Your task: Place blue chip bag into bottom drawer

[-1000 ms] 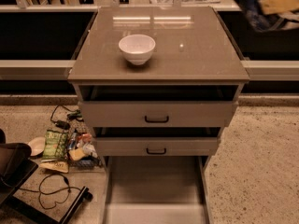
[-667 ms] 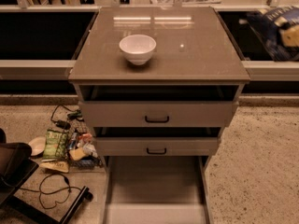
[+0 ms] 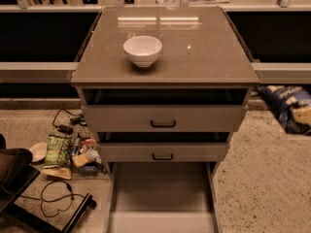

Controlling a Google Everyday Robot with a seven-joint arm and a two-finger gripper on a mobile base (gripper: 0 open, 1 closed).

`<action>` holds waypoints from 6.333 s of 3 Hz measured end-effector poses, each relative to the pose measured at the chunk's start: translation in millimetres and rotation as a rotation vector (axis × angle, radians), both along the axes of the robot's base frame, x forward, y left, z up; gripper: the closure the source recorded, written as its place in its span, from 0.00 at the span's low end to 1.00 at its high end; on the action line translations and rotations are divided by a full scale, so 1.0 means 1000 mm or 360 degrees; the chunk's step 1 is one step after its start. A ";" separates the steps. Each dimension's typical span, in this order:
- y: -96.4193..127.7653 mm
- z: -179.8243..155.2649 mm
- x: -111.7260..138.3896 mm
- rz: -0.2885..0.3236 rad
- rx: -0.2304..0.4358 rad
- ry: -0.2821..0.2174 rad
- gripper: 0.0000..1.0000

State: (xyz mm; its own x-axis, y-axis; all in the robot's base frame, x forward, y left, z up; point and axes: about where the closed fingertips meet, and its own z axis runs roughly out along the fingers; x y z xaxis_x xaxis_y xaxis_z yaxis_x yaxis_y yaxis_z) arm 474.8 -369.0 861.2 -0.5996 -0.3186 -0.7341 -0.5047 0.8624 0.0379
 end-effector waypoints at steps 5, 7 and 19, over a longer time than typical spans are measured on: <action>0.056 -0.260 -0.007 0.0056 0.0223 0.0496 1.00; 0.159 -0.445 -0.015 0.0043 0.0306 0.0827 1.00; 0.198 -0.366 -0.038 0.0342 0.0159 0.1083 0.00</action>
Offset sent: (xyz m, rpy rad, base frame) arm -0.0002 -0.0100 -0.0951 0.0533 0.1659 0.0174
